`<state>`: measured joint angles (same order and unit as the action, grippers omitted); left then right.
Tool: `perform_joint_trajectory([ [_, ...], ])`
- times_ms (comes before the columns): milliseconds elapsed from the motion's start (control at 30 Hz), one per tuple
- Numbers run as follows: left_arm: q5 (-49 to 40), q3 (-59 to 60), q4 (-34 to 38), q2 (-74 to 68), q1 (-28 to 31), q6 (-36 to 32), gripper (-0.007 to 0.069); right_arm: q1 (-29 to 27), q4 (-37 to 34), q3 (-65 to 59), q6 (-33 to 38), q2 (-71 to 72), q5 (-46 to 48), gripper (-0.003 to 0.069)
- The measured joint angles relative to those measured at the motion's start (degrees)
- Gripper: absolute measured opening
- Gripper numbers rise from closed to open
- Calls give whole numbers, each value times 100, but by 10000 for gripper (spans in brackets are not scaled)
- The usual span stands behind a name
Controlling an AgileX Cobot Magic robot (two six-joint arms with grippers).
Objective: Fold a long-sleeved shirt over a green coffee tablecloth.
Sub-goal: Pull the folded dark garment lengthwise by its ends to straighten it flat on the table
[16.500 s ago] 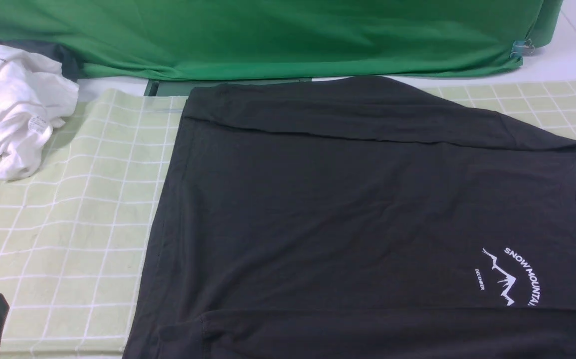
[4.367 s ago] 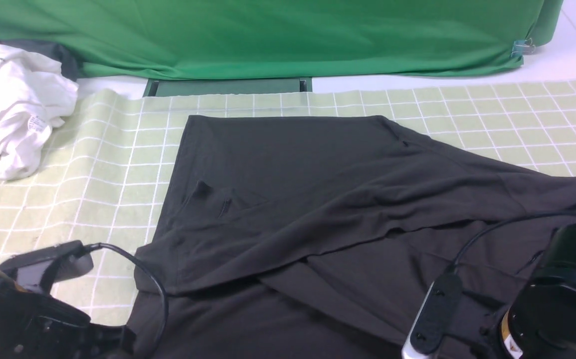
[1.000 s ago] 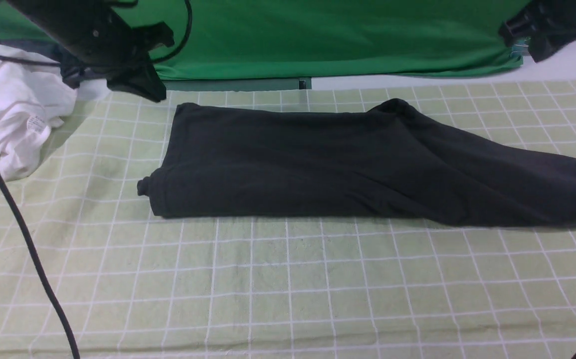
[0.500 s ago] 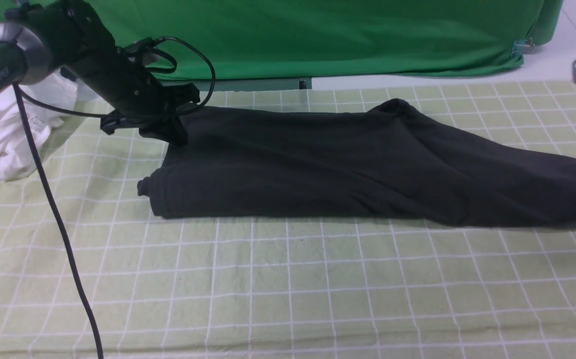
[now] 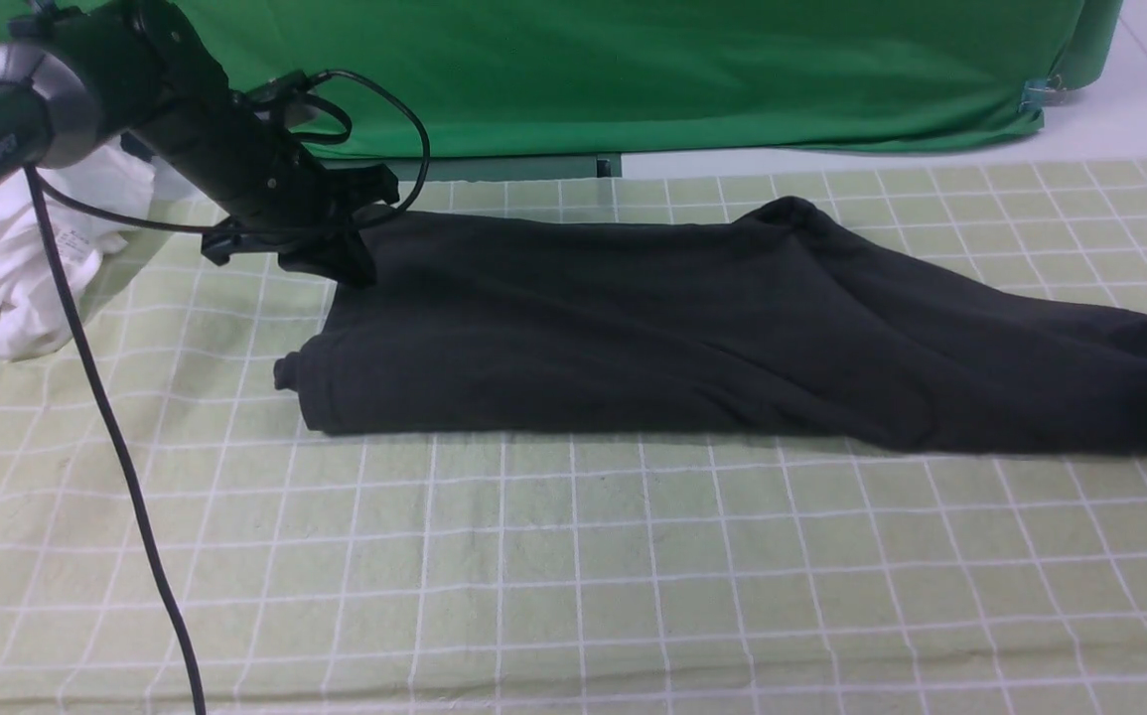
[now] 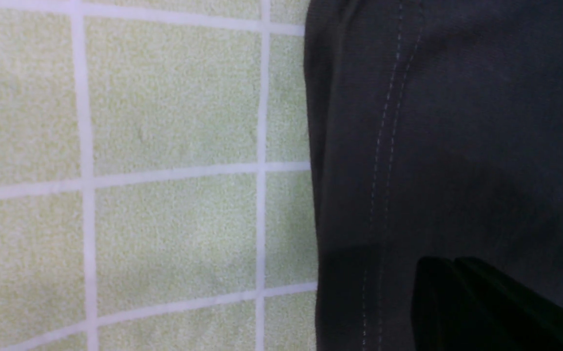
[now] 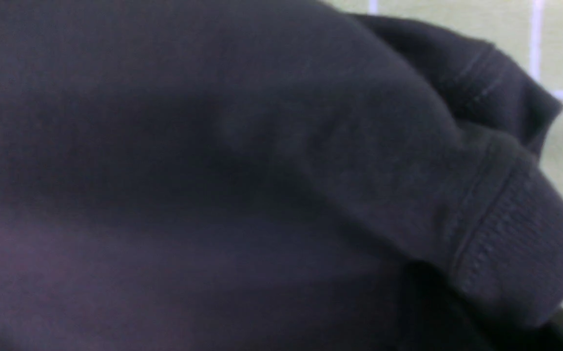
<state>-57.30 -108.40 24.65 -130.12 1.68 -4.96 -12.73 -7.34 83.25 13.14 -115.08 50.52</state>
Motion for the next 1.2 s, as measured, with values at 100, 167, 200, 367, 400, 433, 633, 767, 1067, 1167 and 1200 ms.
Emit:
perform_joint_trajectory([
  [100,-22,0,0,0,0,0,13,-34,90,108,-64,-19,81,21],
  [167,-54,0,23,0,0,0,13,-79,186,278,-83,-14,194,17],
  [200,-65,0,41,0,0,0,13,-100,219,335,-90,-8,210,17],
  [367,-78,0,90,0,0,-7,13,-139,386,407,-298,-57,103,126],
  [400,-78,0,90,0,0,-7,13,-139,386,407,-314,-62,103,136],
  [433,-78,0,90,0,0,-7,13,-151,414,407,-342,-82,77,185],
  [633,-118,0,90,0,0,-7,13,-224,506,568,-699,-128,35,551],
  [767,-118,0,90,0,0,-13,13,-218,398,588,-790,-272,-67,557],
  [1067,-99,0,90,0,0,-120,13,-24,83,638,-816,-743,-317,356],
  [1167,-99,0,90,0,0,-120,13,22,23,638,-755,-747,-311,253],
  [1200,-99,0,95,0,0,-120,13,54,-3,638,-652,-747,-298,168],
])
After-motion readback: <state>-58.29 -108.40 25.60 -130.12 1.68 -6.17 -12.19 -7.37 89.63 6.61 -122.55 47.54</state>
